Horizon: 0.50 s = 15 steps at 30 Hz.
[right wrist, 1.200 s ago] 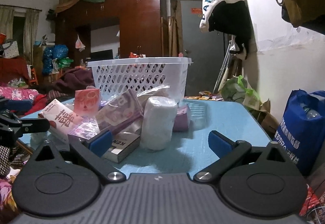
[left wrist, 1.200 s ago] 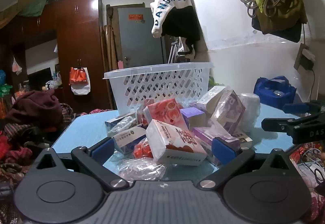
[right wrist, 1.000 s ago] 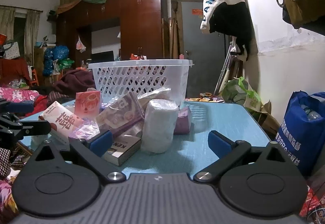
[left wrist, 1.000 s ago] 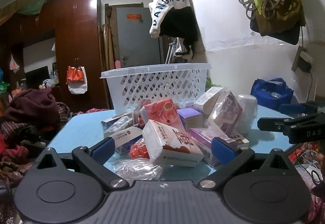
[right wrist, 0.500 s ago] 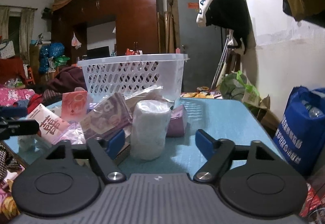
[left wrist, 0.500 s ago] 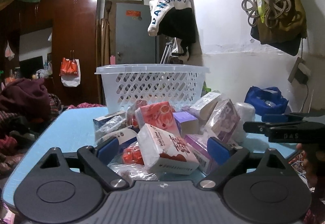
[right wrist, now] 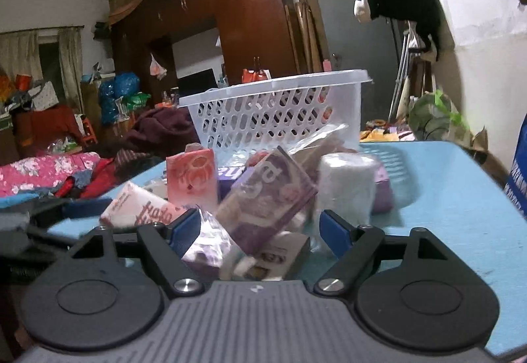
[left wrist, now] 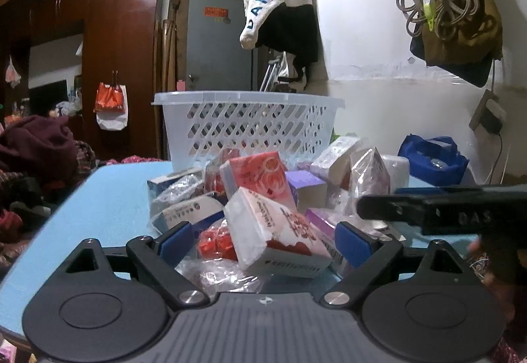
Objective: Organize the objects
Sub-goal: 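Move both tools toward the pile of items on the table, then grasp the white-and-red box with the left tool while the right tool grasps the purple packaged box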
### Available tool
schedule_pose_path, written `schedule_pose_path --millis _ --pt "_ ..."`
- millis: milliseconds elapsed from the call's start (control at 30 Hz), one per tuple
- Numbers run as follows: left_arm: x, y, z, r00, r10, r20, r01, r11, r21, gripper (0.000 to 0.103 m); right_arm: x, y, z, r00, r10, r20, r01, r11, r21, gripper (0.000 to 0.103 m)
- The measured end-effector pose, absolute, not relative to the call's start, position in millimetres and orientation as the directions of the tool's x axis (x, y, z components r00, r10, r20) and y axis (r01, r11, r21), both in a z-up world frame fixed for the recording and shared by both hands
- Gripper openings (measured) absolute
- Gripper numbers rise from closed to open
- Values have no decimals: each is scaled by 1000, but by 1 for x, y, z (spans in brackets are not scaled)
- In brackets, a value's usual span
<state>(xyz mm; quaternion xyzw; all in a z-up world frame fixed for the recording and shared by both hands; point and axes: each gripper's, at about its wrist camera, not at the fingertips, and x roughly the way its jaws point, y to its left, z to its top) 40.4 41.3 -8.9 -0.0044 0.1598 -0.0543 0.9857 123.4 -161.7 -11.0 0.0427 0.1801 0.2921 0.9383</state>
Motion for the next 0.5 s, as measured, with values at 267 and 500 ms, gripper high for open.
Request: schedule_pose_path --millis 267,500 --pt "50 42 -14 941 -102 -323 95 995 -38 88 130 -149 -16 769 543 -336 -513 839 182 77" --pt "46 44 -11 952 -102 -289 93 995 -47 60 121 -151 -11 798 522 -301 -500 852 154 61"
